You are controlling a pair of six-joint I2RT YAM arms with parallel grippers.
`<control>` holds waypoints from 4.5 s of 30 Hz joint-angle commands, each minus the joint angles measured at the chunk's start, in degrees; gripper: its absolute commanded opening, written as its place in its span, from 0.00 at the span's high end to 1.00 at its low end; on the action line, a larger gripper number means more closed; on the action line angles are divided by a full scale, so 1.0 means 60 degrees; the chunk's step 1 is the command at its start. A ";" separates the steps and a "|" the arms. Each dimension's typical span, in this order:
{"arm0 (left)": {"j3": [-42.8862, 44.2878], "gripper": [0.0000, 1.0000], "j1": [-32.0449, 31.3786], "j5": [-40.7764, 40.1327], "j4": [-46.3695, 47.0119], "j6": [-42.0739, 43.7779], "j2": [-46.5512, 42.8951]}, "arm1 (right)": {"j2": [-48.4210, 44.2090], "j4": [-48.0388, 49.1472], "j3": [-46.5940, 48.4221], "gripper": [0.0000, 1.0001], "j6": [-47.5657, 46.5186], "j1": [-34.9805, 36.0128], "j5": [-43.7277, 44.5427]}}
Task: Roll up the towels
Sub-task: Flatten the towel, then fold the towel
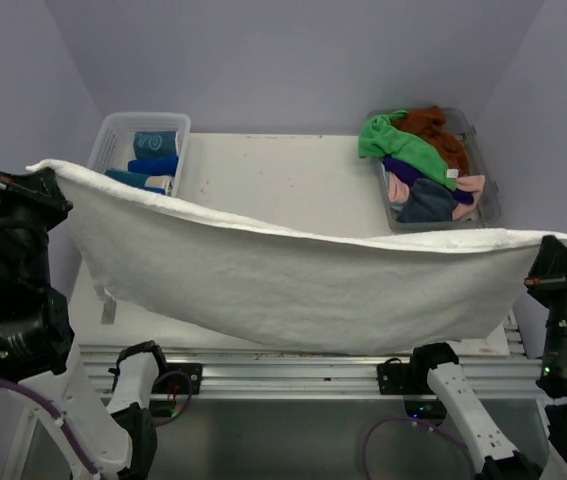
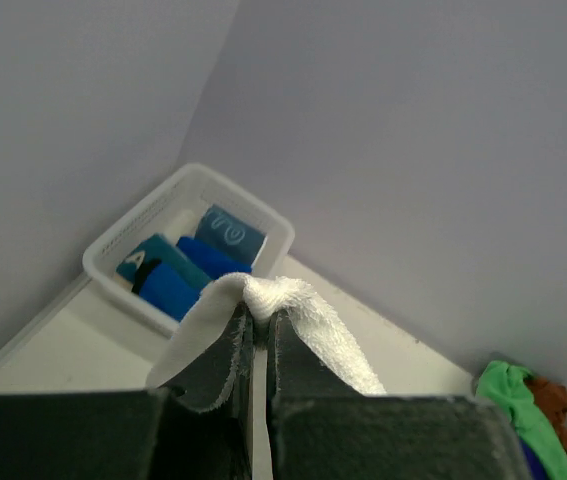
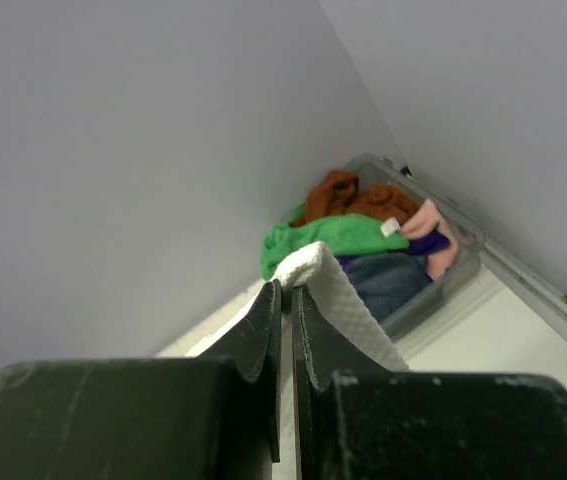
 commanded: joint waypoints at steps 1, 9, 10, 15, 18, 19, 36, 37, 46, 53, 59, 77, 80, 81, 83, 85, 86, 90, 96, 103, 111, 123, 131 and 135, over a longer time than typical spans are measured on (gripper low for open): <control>-0.1697 1.00 -0.0042 -0.0057 0.0543 0.0340 0.0302 | 0.0497 0.0293 -0.1471 1.00 0.0149 0.0018 -0.0026; -0.6197 1.00 -0.0042 0.0412 0.2739 -0.0142 0.1603 | 0.2661 0.3044 -0.5241 1.00 0.0369 0.0018 -0.0320; -0.6391 1.00 -0.0042 0.0514 0.2973 -0.0201 0.1852 | 0.3637 0.3352 -0.5475 1.00 0.0326 0.0018 -0.0306; -0.6482 1.00 -0.0057 0.0559 0.3985 -0.0348 0.3698 | 0.6192 0.4935 -0.5010 1.00 0.0281 -0.0011 -0.0115; -0.6145 1.00 -0.0057 0.0544 0.4176 -0.0392 0.4489 | 0.7304 0.5260 -0.4454 1.00 0.0267 -0.0084 -0.0173; -0.6042 1.00 -0.0057 0.0544 0.4191 -0.0392 0.4665 | 0.7540 0.5303 -0.4176 1.00 0.0296 -0.0085 -0.0217; -0.4459 1.00 -0.0042 0.1568 0.4294 -0.0801 0.5999 | 0.8041 0.5318 -0.3587 1.00 0.0267 -0.1447 -0.1491; -0.4430 1.00 -0.0028 0.1584 0.4265 -0.0831 0.6116 | 0.8026 0.5318 -0.3617 1.00 0.0281 -0.1505 -0.1536; -0.5073 1.00 -0.0027 0.1146 0.4031 -0.0656 0.5342 | 0.7588 0.5070 -0.3939 1.00 0.0398 -0.1564 -0.1756; -0.6610 1.00 0.0265 0.0677 0.3401 -0.0611 0.4345 | 0.5816 0.4309 -0.5783 1.00 0.1319 -0.1564 -0.1931; -0.8234 1.00 0.0514 0.0529 0.3107 -0.0977 0.3730 | 0.4424 0.3737 -0.7877 1.00 0.2082 -0.1564 -0.3247; -0.9221 1.00 0.1100 0.0487 0.2434 -0.1022 0.2983 | 0.3134 0.1950 -0.8334 1.00 0.2230 -0.1564 -0.2284; -0.9263 1.00 0.1261 0.0208 0.2127 -0.0847 0.2749 | 0.2915 0.1628 -0.8508 1.00 0.2302 -0.1564 -0.2064; -0.9322 1.00 0.1320 0.0105 0.2068 -0.0832 0.2618 | 0.2856 0.1467 -0.8582 1.00 0.2346 -0.1564 -0.2005; -0.9599 1.00 0.1451 0.0104 0.1906 -0.0875 0.2456 | 0.2651 0.1320 -0.8728 1.00 0.2492 -0.1564 -0.1888; -0.9921 1.00 0.1598 0.0163 0.1979 -0.0890 0.2221 | 0.2461 0.1203 -0.8759 1.00 0.2523 -0.1564 -0.1858; -0.9995 1.00 0.1627 0.0178 0.1994 -0.0919 0.2177 | 0.2431 0.1144 -0.8686 1.00 0.2537 -0.1564 -0.1829; -1.0142 1.00 0.1745 0.0207 0.2023 -0.0802 0.2367 | 0.2387 0.0939 -0.8451 1.00 0.2420 -0.1564 -0.1741; -1.0887 1.00 0.1803 0.0060 0.2315 -0.0992 0.2382 | 0.2269 0.0821 -0.9124 1.00 0.2771 -0.1564 -0.2004; -1.1314 1.00 0.1862 0.0222 0.2755 -0.0978 0.2718 | 0.2269 0.0850 -0.9886 1.00 0.3137 -0.1564 -0.2122; -1.1257 1.00 0.1891 0.0411 0.2771 -0.1036 0.2880 | 0.2431 0.0793 -0.9843 1.00 0.3197 -0.1564 -0.2093; -1.0420 1.00 0.2038 0.0266 0.2580 -0.1271 0.2763 | 0.1391 -0.0336 -0.8817 1.00 0.2903 -0.1564 -0.2018; -1.0714 1.00 0.2053 0.0368 0.2770 -0.1271 0.3012 | 0.1552 -0.0570 -0.9637 1.00 0.3767 -0.1564 -0.2722; -1.0714 1.00 0.2096 0.0295 0.2770 -0.1271 0.3114 | 0.1552 -0.0950 -0.9901 1.00 0.4162 -0.1564 -0.2738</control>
